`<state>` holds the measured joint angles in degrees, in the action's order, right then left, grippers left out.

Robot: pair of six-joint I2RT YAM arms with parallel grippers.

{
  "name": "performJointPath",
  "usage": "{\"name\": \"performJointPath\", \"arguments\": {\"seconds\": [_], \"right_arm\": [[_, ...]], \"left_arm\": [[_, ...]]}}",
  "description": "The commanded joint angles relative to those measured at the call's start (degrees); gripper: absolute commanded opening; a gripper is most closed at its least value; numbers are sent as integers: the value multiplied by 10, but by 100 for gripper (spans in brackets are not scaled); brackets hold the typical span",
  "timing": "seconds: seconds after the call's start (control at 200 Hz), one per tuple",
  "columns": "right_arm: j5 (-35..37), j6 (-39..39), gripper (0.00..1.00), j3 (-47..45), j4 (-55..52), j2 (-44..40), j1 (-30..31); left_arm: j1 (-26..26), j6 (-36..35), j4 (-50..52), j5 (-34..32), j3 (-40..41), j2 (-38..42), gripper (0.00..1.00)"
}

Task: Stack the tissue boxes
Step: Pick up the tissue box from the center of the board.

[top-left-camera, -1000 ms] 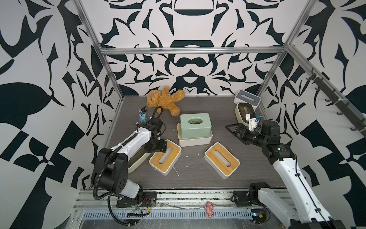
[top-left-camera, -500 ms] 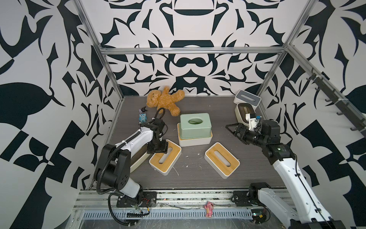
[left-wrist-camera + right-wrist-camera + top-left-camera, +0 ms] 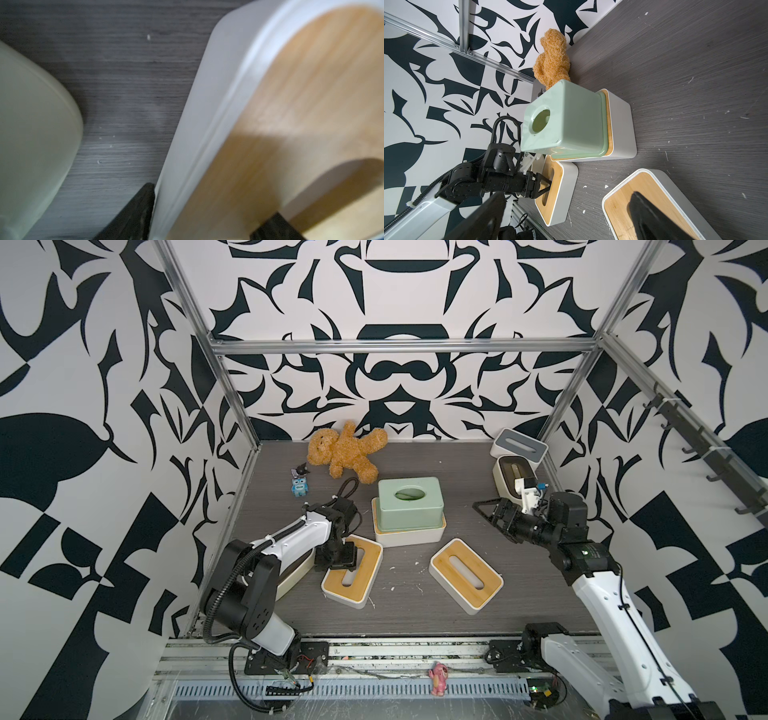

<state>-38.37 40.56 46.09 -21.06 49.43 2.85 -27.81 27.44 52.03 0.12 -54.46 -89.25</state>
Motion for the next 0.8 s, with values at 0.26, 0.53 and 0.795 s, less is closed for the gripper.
{"name": "performJointPath", "arguments": {"seconds": [0.26,0.53,0.795], "right_arm": [[-10,7,97,4,30,-4,0],[-5,-4,97,26,16,10,0],[18,-28,99,74,-22,22,0]], "left_arm": [[-18,86,-1,-32,58,70,59],[-22,125,-29,-54,100,145,45],[-21,133,-26,-43,97,234,40]]}}
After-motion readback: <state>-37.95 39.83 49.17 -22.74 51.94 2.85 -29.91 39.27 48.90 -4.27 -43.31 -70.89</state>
